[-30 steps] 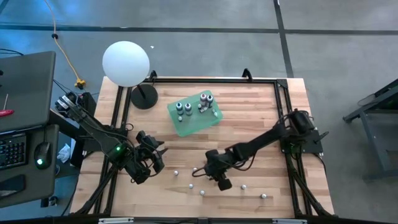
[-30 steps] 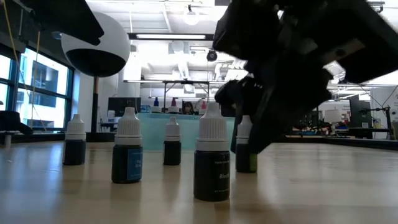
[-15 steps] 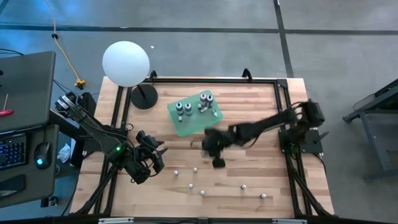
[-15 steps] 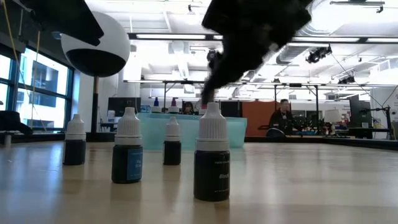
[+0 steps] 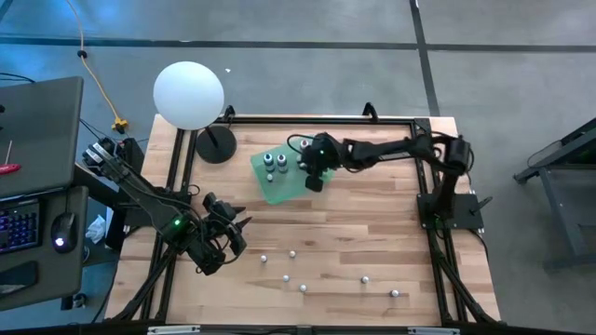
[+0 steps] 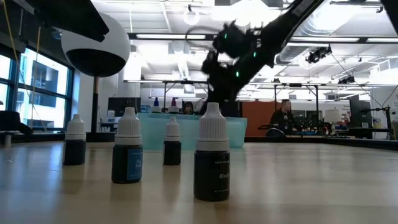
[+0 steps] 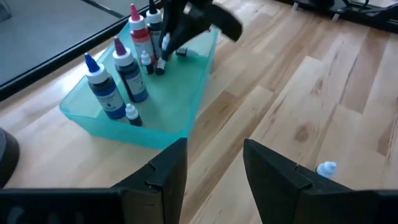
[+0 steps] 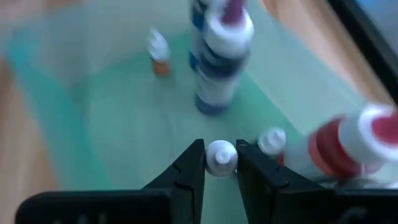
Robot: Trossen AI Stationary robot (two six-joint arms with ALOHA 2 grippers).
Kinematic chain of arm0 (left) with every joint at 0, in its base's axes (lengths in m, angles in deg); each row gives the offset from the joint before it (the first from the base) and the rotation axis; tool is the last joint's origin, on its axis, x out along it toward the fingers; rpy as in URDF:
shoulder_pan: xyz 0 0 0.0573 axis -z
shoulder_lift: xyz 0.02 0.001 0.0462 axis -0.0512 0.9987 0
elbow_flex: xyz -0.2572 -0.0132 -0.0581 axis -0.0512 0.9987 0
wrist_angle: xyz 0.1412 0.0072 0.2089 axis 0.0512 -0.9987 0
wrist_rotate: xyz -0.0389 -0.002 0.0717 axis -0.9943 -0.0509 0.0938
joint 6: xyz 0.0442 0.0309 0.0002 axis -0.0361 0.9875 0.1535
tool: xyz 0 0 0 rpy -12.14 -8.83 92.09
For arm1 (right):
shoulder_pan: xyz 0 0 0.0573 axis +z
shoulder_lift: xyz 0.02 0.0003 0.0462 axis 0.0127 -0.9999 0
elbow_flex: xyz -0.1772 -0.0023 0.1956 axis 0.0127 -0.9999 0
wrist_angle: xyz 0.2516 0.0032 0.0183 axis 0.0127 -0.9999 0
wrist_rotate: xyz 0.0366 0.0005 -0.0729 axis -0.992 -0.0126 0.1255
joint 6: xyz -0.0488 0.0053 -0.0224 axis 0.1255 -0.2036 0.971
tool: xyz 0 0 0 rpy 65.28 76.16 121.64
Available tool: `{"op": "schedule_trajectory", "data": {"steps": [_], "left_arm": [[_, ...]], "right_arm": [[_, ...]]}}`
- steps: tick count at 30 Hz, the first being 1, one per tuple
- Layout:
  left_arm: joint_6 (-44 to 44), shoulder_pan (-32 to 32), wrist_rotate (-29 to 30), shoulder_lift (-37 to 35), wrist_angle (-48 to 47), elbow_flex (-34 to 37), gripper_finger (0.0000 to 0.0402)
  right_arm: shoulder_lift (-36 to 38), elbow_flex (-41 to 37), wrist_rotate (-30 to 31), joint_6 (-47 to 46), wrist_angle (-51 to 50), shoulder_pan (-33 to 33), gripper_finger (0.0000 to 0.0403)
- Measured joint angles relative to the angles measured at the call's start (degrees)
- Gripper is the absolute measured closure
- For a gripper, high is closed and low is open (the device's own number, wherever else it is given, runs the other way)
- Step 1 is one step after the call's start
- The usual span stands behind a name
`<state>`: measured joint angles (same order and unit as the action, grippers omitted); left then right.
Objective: Pick & Place food coloring
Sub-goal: Put the bottom small light green bottle into the blue bin, then put the small dark brown bottle into the blue bin
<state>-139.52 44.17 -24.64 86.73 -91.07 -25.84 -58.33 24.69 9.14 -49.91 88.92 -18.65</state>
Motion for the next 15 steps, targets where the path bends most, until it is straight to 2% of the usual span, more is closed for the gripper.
{"op": "schedule_trajectory", "data": {"steps": [6, 15], "left_arm": [[0.0, 0.0, 0.1, 0.0, -0.4, 0.0, 0.0247], [-0.1, 0.0, 0.2, 0.0, -1.3, 0.0, 0.0247]], "right_arm": [[-3.8, 0.0, -0.7, 0.0, -0.8, -2.7, 0.0314], [-1.5, 0.0, -1.9, 0.0, -0.5, -3.0, 0.0279]]}}
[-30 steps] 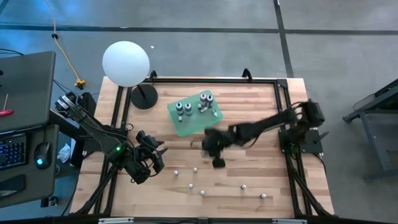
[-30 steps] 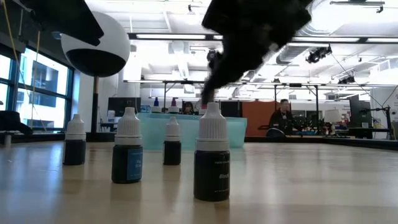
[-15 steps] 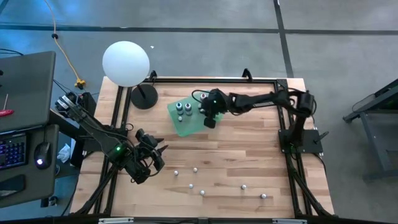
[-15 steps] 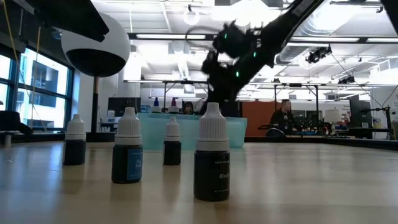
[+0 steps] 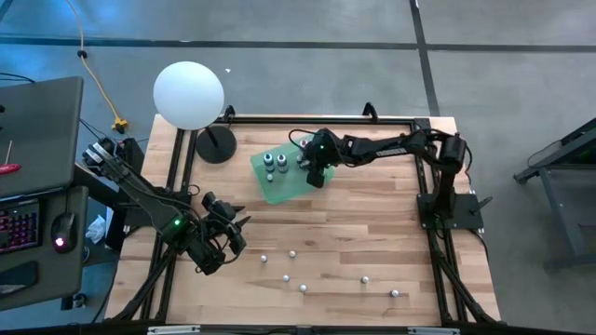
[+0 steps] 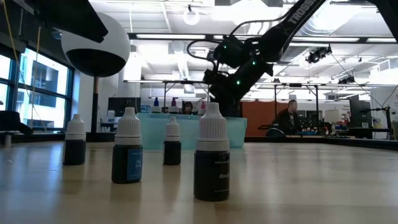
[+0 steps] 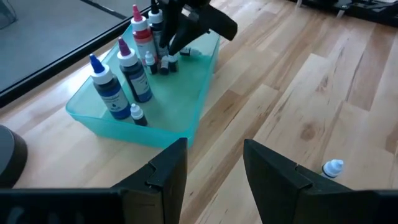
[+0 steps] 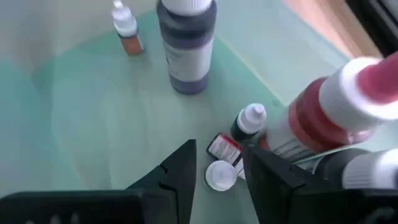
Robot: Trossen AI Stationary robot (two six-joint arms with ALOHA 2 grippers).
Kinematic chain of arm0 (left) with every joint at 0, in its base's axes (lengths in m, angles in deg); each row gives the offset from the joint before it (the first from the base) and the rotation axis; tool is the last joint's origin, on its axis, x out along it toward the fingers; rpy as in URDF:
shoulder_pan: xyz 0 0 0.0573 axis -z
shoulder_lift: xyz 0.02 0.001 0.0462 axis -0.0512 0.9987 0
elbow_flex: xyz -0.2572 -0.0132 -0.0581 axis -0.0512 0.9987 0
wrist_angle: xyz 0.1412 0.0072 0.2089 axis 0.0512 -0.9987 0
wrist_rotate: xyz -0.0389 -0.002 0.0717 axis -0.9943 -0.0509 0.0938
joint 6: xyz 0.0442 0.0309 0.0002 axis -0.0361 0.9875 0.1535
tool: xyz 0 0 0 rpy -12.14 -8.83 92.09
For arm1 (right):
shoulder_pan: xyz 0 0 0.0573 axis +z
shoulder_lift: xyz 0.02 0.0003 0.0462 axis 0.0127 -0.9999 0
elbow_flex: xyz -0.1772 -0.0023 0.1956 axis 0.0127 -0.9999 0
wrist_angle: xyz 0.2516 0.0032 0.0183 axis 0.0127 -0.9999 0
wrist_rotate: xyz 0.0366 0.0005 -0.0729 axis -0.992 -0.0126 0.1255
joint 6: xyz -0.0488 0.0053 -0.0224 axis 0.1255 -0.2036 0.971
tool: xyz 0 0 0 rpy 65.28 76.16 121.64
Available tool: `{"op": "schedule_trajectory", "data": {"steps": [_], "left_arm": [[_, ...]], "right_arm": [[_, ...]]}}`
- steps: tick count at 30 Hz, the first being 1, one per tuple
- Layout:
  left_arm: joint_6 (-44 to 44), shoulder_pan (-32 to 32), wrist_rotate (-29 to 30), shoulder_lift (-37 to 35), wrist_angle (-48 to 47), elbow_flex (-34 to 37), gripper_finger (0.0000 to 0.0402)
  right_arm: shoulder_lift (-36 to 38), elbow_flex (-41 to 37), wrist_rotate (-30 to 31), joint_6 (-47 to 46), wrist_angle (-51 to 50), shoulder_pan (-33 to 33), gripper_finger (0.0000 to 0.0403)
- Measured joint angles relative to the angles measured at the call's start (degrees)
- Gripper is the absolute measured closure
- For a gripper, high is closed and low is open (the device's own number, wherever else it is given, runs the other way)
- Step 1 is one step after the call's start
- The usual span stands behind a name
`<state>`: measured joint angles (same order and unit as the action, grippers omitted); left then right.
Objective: Pick & Place food coloring
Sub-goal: Put the small dark brown bottle into the blue bin
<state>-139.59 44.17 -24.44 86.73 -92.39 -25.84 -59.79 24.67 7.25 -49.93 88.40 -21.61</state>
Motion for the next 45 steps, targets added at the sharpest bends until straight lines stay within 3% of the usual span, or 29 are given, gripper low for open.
{"op": "schedule_trajectory", "data": {"steps": [5, 9, 14, 18, 21, 23, 28, 32, 38, 45], "left_arm": [[0.0, 0.0, -0.1, 0.0, 0.0, 0.0, 0.0247], [0.0, 0.0, -0.1, 0.0, 0.1, 0.0, 0.0247], [-0.1, 0.0, -0.1, 0.0, 0.5, 0.0, 0.0247], [-0.4, 0.0, -0.6, 0.0, 0.5, 0.0, 0.0247], [-0.6, 0.0, -0.6, 0.1, 0.7, 0.0, 0.0247], [-0.8, 0.0, -0.6, 0.4, 0.9, 0.0, 0.0247], [-0.7, 0.0, -0.7, 0.9, 1.7, 0.0, 0.0247], [-0.7, 0.0, -0.6, 0.9, 2.4, 0.0, 0.0247], [-0.6, 0.0, -1.0, 0.9, 2.6, 0.0, 0.0247], [-0.6, 0.0, -1.1, 0.9, 2.6, 0.0, 0.0247]], "right_arm": [[6.0, 0.0, 0.1, -0.4, -5.8, 2.6, 0.0268], [14.6, 0.0, -1.7, -0.1, -15.7, 8.5, 0.0268], [24.3, 0.0, -7.4, -0.4, -29.6, 22.0, 0.0267], [30.0, 0.1, -14.3, -8.2, -43.6, 32.8, 0.0267], [31.9, 0.0, -10.0, -19.0, -49.1, 40.7, 0.0267], [31.7, 0.0, -3.2, -27.0, -50.7, 45.4, 0.0267], [28.3, 0.0, 3.8, -41.8, -48.9, 53.4, 0.0267], [23.0, 0.0, 5.8, -44.0, -44.5, 57.4, 0.0267], [14.3, 0.0, 4.1, -39.7, -35.6, 61.0, 0.0267], [9.0, 0.0, 4.9, -42.4, -36.5, 61.5, 0.0267]]}}
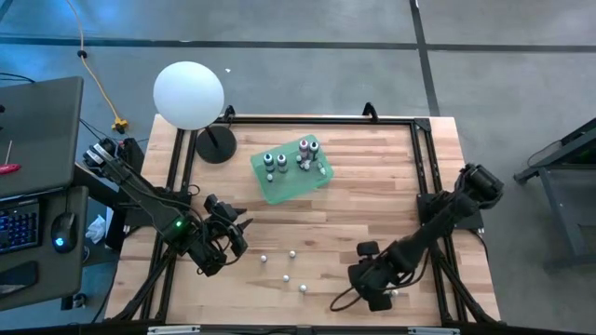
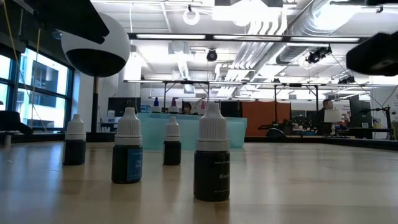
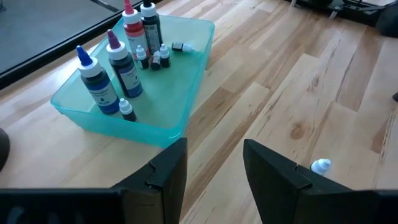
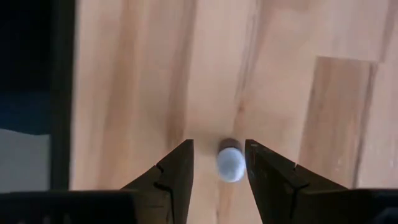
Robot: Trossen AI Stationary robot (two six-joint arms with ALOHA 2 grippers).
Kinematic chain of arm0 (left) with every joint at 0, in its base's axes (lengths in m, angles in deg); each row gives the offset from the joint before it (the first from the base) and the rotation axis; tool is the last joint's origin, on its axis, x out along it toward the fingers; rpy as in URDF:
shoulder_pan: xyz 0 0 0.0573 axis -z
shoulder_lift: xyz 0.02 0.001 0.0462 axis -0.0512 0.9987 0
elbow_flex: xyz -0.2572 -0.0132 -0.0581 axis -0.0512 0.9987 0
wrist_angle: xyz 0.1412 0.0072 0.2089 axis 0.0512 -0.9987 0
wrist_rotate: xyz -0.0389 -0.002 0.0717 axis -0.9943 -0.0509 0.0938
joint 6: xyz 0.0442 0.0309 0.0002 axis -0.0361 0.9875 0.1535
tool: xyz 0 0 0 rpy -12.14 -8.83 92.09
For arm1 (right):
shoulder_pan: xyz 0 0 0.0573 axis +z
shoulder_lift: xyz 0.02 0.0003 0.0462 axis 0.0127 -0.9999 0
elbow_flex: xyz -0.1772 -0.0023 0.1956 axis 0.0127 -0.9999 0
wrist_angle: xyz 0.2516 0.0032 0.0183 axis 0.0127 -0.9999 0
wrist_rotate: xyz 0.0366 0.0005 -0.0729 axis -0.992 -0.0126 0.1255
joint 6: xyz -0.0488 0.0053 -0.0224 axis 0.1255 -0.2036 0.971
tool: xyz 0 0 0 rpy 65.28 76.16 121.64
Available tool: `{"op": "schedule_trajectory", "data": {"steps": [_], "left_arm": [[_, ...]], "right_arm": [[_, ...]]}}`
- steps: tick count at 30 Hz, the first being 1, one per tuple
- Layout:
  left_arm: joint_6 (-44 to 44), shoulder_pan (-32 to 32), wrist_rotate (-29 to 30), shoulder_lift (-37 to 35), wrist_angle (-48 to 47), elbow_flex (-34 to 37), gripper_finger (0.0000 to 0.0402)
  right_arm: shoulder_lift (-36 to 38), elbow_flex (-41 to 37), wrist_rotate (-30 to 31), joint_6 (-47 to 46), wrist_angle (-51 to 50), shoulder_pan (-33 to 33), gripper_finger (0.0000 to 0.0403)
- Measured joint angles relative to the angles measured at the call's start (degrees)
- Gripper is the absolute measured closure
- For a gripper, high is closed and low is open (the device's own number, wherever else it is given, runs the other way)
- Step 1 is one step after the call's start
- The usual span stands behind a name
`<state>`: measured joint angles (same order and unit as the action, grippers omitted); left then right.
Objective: Pick & Place food coloring
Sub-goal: Put the small dark brown bottle into the blue bin
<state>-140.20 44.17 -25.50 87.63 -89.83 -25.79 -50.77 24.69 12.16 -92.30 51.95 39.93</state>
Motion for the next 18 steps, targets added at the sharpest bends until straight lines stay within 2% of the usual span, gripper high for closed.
{"op": "schedule_trajectory", "data": {"steps": [12, 18], "left_arm": [[0.0, 0.0, -0.1, 0.0, 0.4, 0.0, 0.0247], [0.0, 0.0, -0.9, 0.0, 0.4, 0.0, 0.0247]], "right_arm": [[-2.0, 0.0, -0.7, 1.3, -0.5, -0.1, 0.027], [-2.0, 0.0, -0.7, 1.0, -0.8, -0.1, 0.0301]]}}
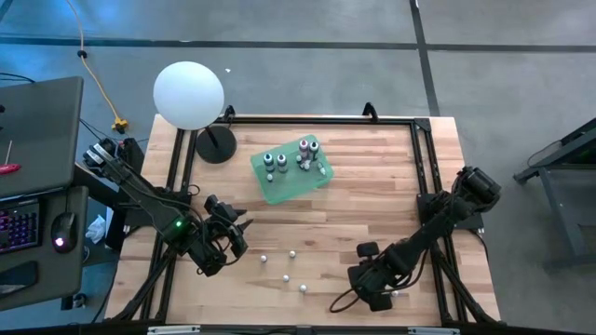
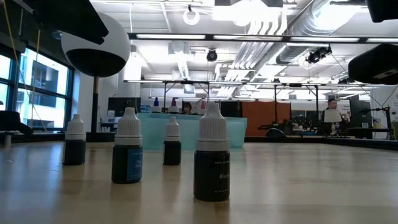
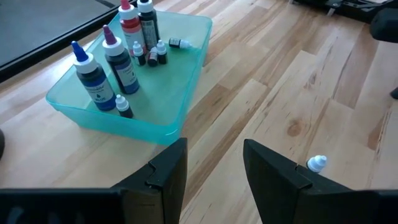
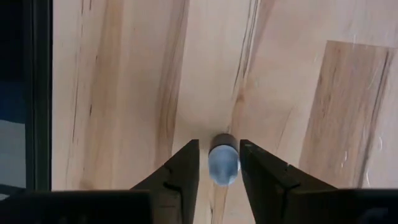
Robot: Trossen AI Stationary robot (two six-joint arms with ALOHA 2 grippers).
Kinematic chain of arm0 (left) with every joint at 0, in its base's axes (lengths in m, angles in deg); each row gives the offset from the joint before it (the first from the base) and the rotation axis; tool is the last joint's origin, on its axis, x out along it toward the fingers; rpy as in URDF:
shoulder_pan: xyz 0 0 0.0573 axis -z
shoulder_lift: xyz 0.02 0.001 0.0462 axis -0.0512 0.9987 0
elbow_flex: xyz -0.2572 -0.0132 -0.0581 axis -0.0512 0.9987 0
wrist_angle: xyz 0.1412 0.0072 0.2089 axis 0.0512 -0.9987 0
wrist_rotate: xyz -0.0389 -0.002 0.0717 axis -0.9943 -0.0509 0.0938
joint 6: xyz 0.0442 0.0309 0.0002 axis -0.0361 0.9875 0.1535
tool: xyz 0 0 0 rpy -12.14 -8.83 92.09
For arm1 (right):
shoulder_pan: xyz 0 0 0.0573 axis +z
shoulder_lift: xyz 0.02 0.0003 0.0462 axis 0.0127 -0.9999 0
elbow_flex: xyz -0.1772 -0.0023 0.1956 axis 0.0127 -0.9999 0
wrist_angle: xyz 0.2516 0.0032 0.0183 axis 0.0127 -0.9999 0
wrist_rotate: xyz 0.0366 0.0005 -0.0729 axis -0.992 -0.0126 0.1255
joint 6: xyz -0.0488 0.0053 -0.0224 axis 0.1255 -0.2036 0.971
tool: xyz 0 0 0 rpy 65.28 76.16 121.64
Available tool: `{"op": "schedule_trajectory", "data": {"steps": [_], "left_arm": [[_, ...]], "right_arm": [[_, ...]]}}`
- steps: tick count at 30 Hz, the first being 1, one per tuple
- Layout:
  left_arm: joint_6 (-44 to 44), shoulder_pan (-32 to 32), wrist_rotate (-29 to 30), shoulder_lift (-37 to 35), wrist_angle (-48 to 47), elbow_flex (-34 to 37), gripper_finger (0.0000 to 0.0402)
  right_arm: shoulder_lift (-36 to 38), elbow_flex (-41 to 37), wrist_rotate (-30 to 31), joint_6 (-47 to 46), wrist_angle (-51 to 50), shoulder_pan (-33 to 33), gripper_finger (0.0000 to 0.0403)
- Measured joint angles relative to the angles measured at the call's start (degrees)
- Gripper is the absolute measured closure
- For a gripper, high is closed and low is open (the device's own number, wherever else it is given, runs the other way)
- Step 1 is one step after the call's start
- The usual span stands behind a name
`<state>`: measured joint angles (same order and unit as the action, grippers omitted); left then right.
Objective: Pick & Place food coloring
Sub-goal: Put the small dark brown bottle into the blue bin
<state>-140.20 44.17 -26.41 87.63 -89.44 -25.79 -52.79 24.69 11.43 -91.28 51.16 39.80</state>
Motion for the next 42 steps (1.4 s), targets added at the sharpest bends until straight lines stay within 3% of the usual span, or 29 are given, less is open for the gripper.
{"op": "schedule_trajectory", "data": {"steps": [10, 17, 22, 28, 33, 38, 42], "left_arm": [[0.0, 0.0, -0.1, 0.0, 0.0, 0.0, 0.0247], [0.0, 0.0, -0.1, 0.0, 0.0, 0.0, 0.0247], [0.0, 0.0, -0.1, 0.0, 0.0, 0.0, 0.0247], [0.3, 0.0, -0.1, 0.0, 0.0, 0.0, 0.0247], [0.4, 0.0, -0.1, 0.0, 0.0, 0.0, 0.0247], [0.5, 0.0, -0.1, 0.0, 0.0, 0.0, 0.0247], [0.5, 0.0, -0.1, 0.0, 0.0, 0.0, 0.0247]], "right_arm": [[0.1, 0.0, -1.4, -0.5, -0.1, -0.2, 0.0356], [0.2, -0.1, 1.4, 5.7, 1.4, -2.3, 0.0373], [1.4, -0.1, -1.6, 5.3, 1.4, -5.6, 0.0401], [1.7, -0.1, -1.7, 5.3, 0.0, -7.8, 0.0361], [1.7, -0.1, -2.8, 1.8, -7.4, -8.0, 0.0311], [1.7, -0.1, -5.0, -3.6, -18.3, -5.5, 0.0269], [1.7, -0.1, -5.5, -7.7, -21.0, -2.2, 0.0252]]}}
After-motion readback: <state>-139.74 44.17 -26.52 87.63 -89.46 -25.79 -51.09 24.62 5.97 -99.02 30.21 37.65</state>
